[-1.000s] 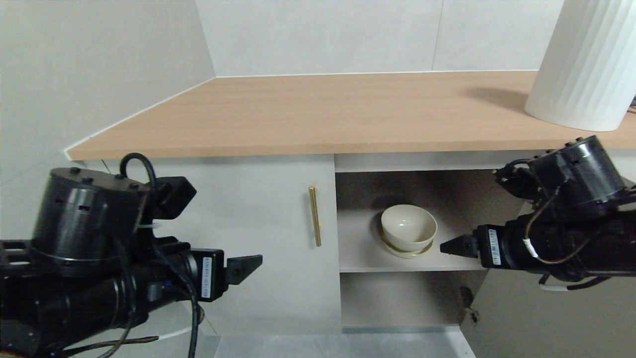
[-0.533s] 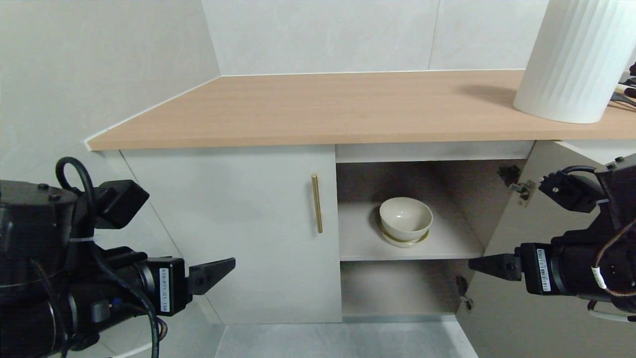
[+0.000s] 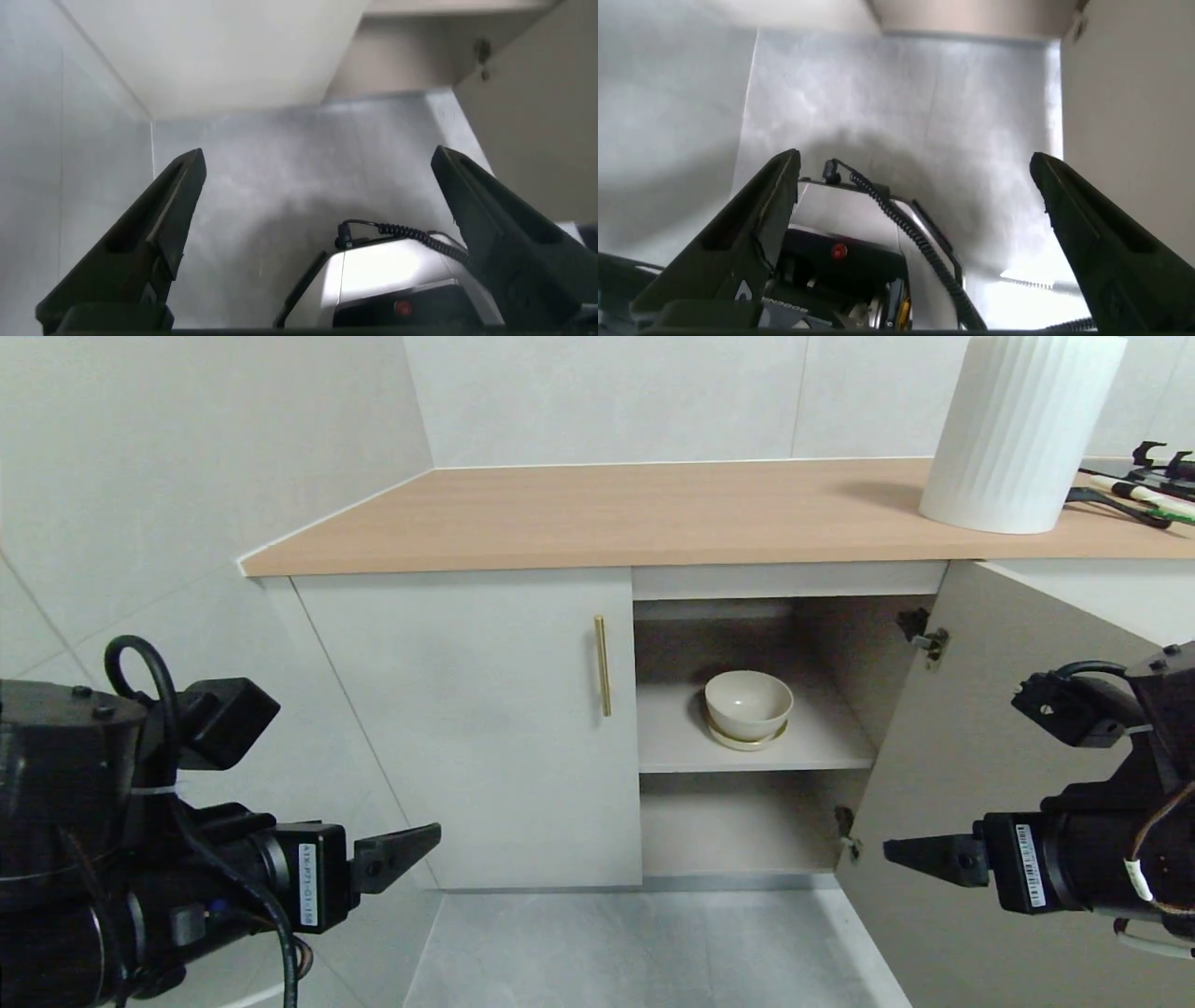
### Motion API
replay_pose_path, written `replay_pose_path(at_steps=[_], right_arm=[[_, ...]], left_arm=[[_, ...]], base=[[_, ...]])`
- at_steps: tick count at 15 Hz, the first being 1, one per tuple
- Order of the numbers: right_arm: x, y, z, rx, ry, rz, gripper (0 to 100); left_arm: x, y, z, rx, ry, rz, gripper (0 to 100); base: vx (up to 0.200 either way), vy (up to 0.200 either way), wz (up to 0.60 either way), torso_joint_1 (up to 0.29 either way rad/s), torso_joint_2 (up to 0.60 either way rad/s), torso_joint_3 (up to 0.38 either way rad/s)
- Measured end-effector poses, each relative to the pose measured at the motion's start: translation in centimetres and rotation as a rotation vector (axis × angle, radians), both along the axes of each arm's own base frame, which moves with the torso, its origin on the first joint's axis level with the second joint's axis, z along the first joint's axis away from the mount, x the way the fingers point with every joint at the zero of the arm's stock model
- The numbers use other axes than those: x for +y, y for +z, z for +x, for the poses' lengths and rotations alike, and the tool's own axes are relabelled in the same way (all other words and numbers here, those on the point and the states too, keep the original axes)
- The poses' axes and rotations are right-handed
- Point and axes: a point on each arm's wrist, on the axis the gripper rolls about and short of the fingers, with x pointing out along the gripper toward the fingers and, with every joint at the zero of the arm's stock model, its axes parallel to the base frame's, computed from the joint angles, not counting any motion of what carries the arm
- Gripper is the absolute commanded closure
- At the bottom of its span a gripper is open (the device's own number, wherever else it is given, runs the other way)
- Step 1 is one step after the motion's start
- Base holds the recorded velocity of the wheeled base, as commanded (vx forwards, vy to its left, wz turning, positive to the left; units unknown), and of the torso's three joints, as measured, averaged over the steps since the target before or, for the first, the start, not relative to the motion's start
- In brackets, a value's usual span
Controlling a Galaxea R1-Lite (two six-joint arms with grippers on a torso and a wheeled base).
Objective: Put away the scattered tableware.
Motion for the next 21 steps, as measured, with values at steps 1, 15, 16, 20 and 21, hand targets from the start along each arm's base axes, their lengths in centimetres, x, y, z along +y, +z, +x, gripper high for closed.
replay_pose_path(at_steps=[1,15,16,20,21], right_arm=[[0.0,0.0,-0.1,-0.001,0.003,-0.001,0],[-1.2,0.1,-1.9,0.03,0.058,-0.139,0],[-1.4,0.3,-2.2,0.027,0.067,-0.147,0],[-2.2,0.4,-3.4,0.051,0.102,-0.2,0],[-2.5,0.4,-4.0,0.076,0.121,-0.227,0]], left_arm=[[0.0,-0.1,0.0,0.003,0.0,0.002,0],[-0.2,-0.8,0.3,0.031,-0.007,0.029,0],[-0.2,-0.9,0.3,0.029,-0.015,0.043,0],[-0.2,-1.2,0.2,0.033,-0.026,0.064,0],[-0.2,-1.2,0.2,0.033,-0.025,0.064,0]], base=[[-0.2,0.0,0.0,-0.007,0.0,0.002],[-0.014,-0.029,0.0,0.0,0.0,0.001],[0.0,-0.2,0.0,0.002,0.0,-0.002],[0.0,-0.2,0.0,0.001,0.0,0.001],[0.0,-0.2,0.0,0.007,0.02,0.002]])
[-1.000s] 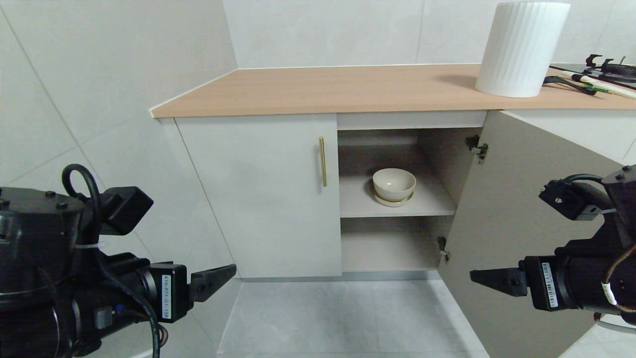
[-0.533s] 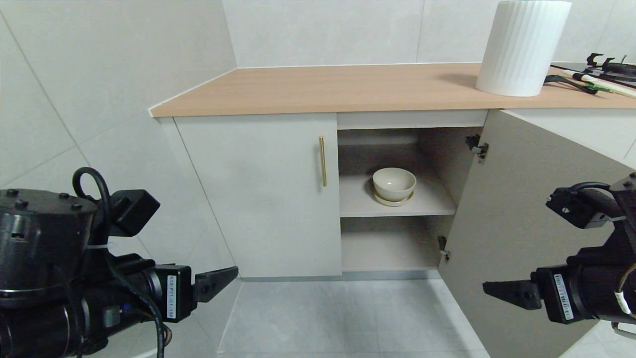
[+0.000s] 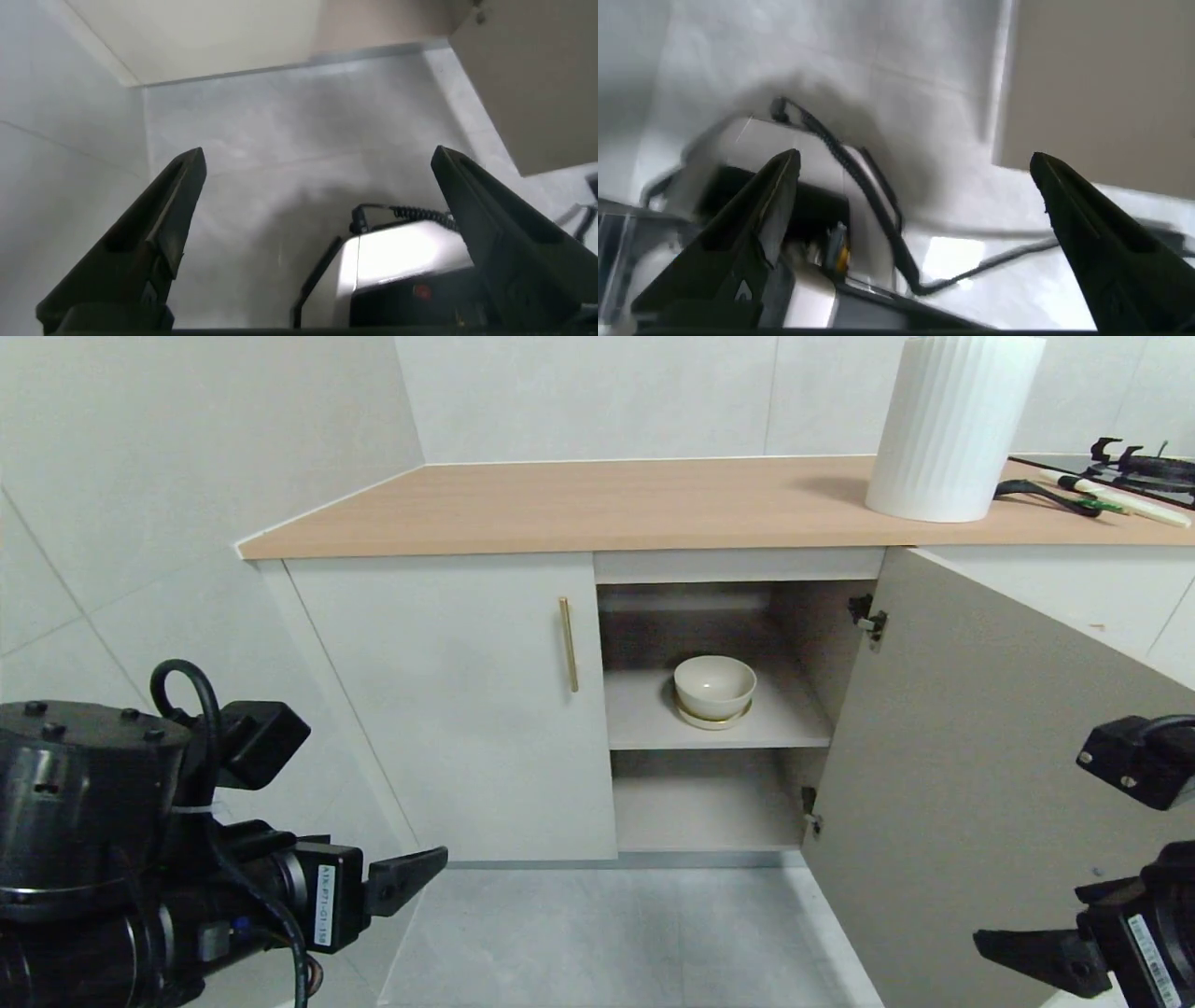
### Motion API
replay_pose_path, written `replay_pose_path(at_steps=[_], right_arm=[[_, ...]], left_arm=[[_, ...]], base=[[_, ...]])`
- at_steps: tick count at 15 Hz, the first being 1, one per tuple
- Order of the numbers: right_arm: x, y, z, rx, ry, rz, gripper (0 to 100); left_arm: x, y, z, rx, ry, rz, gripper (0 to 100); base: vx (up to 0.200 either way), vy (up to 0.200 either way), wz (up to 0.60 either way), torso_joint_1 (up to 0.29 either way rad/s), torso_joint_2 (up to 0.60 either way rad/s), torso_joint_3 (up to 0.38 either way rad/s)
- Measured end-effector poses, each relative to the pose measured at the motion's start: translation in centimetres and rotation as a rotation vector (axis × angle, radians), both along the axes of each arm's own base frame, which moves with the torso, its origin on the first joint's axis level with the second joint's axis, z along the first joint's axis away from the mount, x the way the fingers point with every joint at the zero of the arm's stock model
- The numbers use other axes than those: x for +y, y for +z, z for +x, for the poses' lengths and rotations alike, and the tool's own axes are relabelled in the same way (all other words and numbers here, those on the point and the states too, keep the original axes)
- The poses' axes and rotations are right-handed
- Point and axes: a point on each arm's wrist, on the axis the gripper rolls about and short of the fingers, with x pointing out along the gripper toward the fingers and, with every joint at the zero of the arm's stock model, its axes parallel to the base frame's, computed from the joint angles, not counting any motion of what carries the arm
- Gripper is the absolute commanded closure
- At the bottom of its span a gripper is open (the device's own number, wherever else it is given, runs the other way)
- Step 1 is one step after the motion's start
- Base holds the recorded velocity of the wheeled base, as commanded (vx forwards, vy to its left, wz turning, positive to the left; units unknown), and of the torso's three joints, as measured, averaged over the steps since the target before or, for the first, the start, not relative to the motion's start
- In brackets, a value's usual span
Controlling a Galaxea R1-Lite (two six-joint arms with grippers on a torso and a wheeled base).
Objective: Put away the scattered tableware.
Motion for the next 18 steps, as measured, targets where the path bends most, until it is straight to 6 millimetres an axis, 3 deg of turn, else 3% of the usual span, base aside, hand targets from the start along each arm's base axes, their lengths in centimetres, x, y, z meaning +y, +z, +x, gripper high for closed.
replay_pose_path(at_steps=[5,8,18], right_arm=[[-0.9,0.7,-2.8,0.11,0.079,-0.09,0],[-1.4,1.4,-3.3,0.088,0.058,-0.125,0],[-3.9,2.2,-0.3,0.027,-0.273,-0.169,0]], left_arm=[[0.0,0.0,0.0,0.001,-0.001,-0.001,0],[0.0,0.0,0.0,0.001,-0.001,-0.001,0],[0.0,-0.2,0.0,0.009,-0.003,0.001,0]], base=[[0.0,-0.2,0.0,-0.001,0.0,0.004],[0.0,0.0,0.0,0.0,0.0,0.0],[0.0,0.0,0.0,0.0,0.0,0.0]])
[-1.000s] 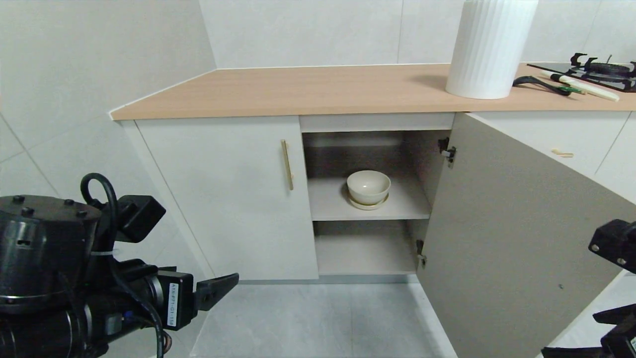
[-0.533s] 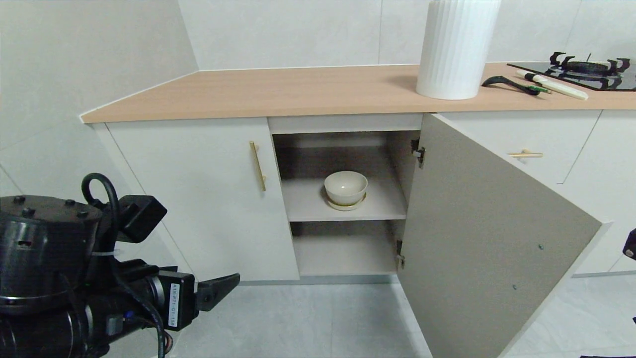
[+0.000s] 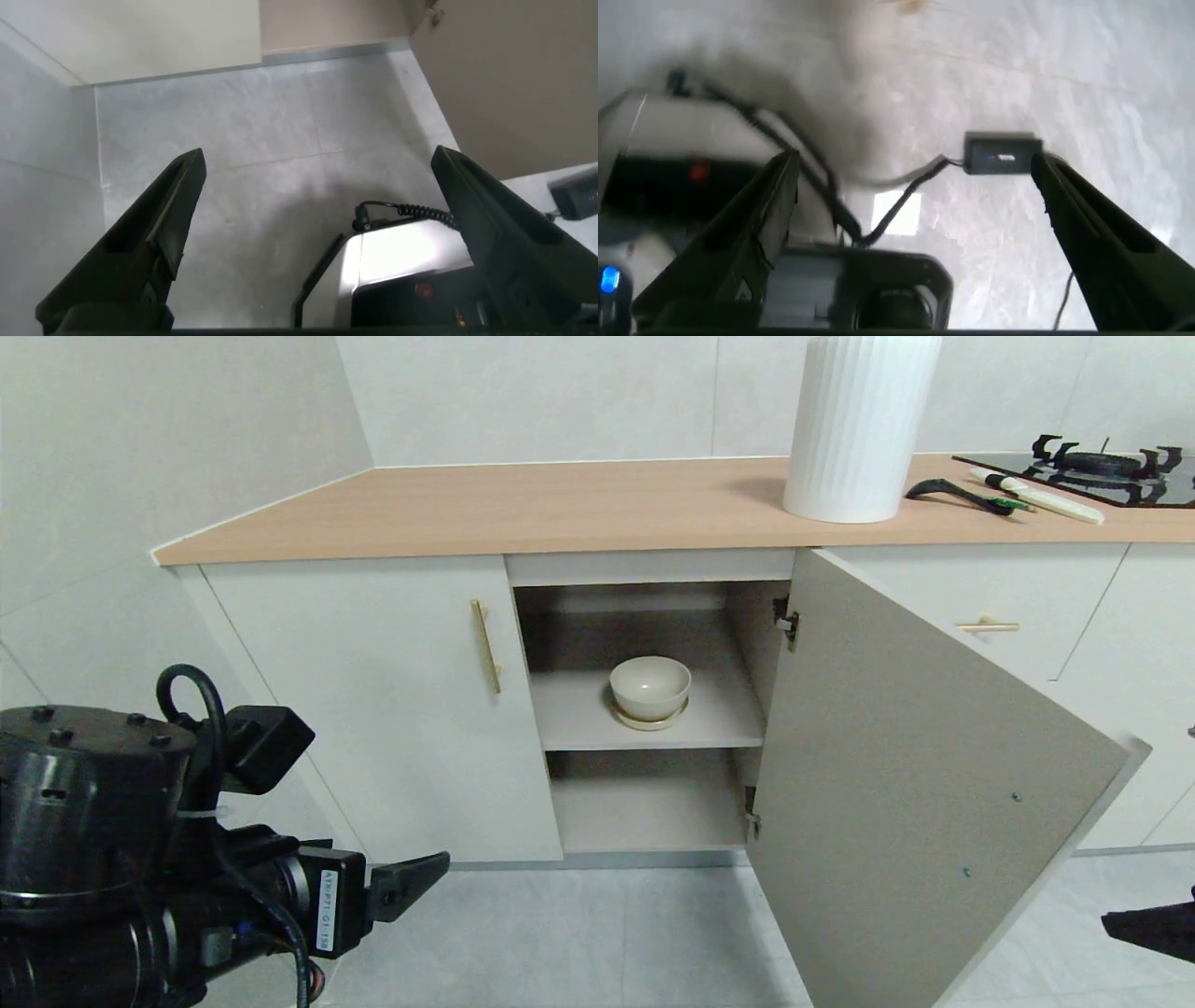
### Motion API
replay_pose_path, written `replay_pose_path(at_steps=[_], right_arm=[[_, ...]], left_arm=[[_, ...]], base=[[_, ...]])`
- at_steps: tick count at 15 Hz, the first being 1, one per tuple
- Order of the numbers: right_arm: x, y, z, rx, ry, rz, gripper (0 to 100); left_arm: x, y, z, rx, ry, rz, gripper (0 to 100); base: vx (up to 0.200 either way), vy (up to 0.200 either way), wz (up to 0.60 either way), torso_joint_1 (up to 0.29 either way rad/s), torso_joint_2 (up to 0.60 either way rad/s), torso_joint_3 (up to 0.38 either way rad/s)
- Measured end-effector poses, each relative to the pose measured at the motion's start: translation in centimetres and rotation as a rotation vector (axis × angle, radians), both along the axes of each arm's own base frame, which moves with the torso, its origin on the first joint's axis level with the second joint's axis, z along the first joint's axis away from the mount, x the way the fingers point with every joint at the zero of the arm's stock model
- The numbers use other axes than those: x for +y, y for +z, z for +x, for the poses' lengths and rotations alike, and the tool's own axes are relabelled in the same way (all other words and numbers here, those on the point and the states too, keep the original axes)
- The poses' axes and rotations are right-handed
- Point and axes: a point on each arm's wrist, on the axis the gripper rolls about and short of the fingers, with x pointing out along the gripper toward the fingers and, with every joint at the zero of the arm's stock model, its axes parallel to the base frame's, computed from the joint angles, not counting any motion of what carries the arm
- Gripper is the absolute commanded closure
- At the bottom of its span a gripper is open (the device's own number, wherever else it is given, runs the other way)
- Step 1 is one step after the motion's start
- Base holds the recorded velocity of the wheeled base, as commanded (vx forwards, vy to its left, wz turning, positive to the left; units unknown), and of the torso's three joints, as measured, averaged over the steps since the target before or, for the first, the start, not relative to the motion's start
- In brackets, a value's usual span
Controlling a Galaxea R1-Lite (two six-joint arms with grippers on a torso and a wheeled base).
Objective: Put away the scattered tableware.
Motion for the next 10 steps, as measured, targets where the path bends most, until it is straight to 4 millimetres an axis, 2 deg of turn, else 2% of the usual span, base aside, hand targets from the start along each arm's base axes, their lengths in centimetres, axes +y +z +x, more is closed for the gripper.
replay_pose_path(at_steps=[6,10], right_arm=[[-2.1,0.6,3.0,-0.132,-0.197,-0.005,0],[-2.9,-0.1,5.3,-0.145,-0.291,-0.034,0]], left_arm=[[0.0,-0.1,0.1,0.005,0.001,0.002,0],[0.0,-0.1,0.1,0.006,0.001,0.003,0]], base=[[0.0,0.0,0.0,0.0,0.0,0.0],[0.0,0.0,0.0,0.0,0.0,0.0]])
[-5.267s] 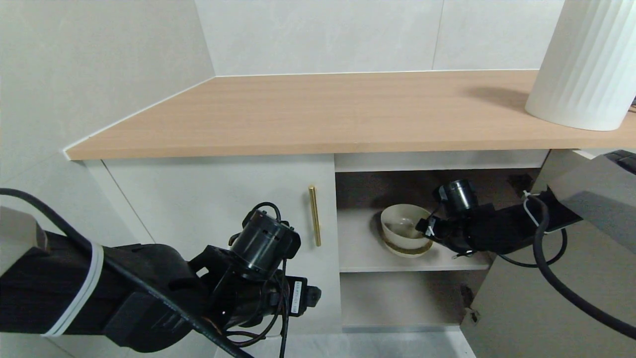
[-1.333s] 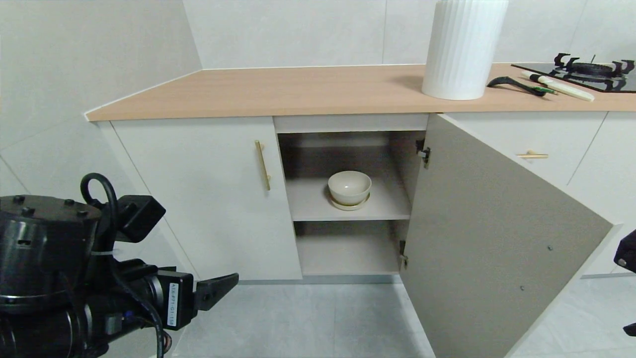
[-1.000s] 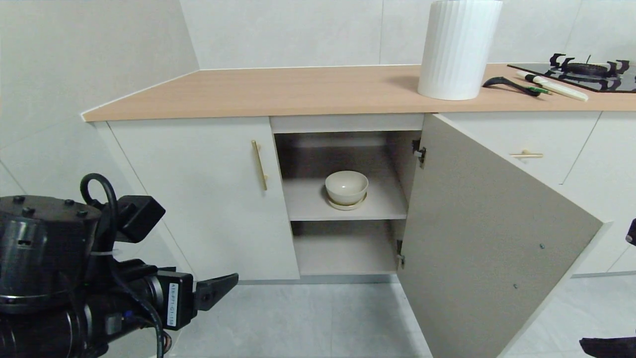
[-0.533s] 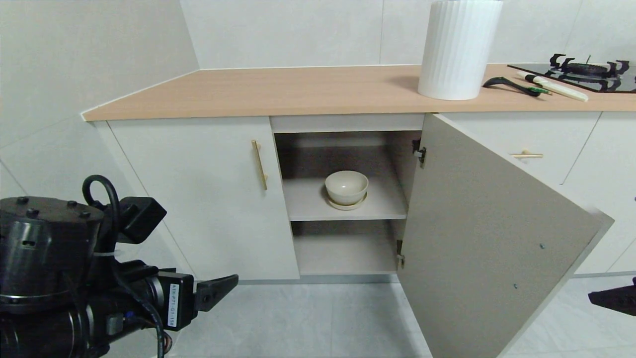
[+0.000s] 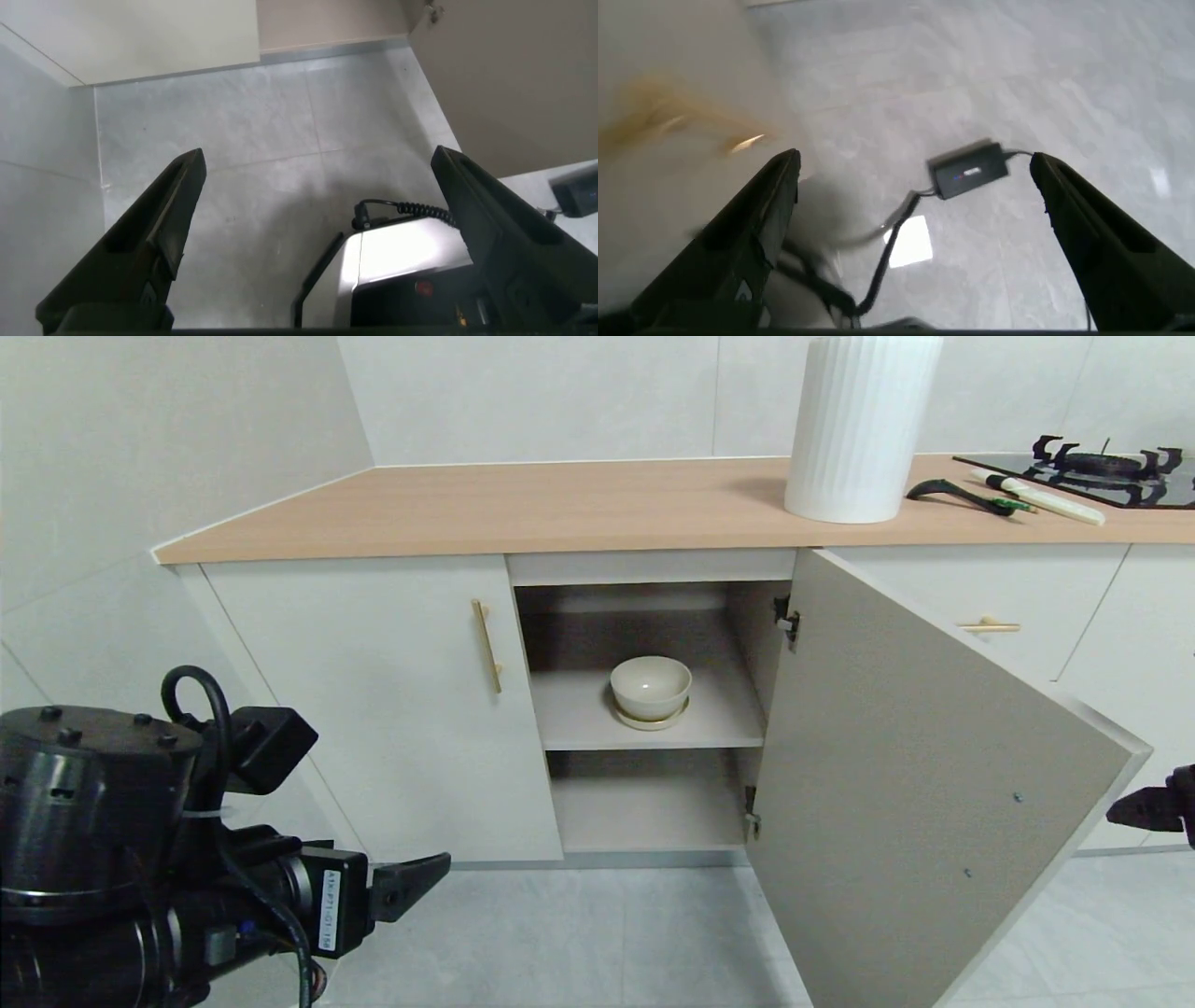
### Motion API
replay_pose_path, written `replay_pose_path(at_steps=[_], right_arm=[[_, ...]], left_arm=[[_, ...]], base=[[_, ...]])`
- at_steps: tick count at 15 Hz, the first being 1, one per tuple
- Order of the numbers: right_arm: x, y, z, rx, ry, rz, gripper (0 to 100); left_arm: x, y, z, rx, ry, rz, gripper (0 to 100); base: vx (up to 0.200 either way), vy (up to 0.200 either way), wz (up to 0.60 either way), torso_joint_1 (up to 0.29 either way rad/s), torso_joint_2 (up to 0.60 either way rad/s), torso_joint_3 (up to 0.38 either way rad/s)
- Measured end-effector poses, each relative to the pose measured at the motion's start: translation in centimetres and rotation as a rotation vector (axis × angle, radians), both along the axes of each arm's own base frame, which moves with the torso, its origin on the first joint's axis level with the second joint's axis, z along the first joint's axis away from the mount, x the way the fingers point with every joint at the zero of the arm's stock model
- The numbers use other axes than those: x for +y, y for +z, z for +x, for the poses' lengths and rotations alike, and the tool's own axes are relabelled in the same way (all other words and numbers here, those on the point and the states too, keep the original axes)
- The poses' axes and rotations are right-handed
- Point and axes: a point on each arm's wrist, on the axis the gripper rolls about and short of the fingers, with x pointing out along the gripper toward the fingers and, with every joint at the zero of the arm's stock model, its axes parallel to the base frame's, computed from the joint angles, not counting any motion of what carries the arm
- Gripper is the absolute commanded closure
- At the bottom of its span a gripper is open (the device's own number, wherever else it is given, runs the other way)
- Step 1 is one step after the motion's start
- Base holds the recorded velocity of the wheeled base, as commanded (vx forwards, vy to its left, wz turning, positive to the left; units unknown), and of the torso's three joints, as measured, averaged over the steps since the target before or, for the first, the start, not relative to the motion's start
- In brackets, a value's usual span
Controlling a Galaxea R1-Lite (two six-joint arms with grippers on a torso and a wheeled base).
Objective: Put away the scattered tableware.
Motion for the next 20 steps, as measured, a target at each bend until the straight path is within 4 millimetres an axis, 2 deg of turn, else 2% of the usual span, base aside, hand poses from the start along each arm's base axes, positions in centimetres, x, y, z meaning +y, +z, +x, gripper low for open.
replay_pose_path(at_steps=[7,10,17,20], right_arm=[[0.2,-1.3,2.2,-0.045,-0.01,0.009,0],[0.7,-2.0,2.5,-0.03,0.007,0.012,0],[4.4,-3.2,2.1,-0.013,0.132,0.069,0],[6.3,-3.9,2.8,-0.092,0.198,0.105,0]], left_arm=[[0.0,0.0,0.0,0.001,0.0,0.0,0],[0.0,0.0,0.0,0.0,0.0,0.0,0],[0.0,0.0,0.0,0.0,0.001,0.0,0],[0.0,0.0,0.0,-0.001,0.004,-0.002,0]], base=[[0.0,0.0,0.0,0.0,0.0,0.0],[0.0,0.0,0.0,0.0,0.0,0.0],[0.0,0.0,0.0,0.0,0.0,0.0],[0.0,0.0,0.0,0.0,0.0,0.0]])
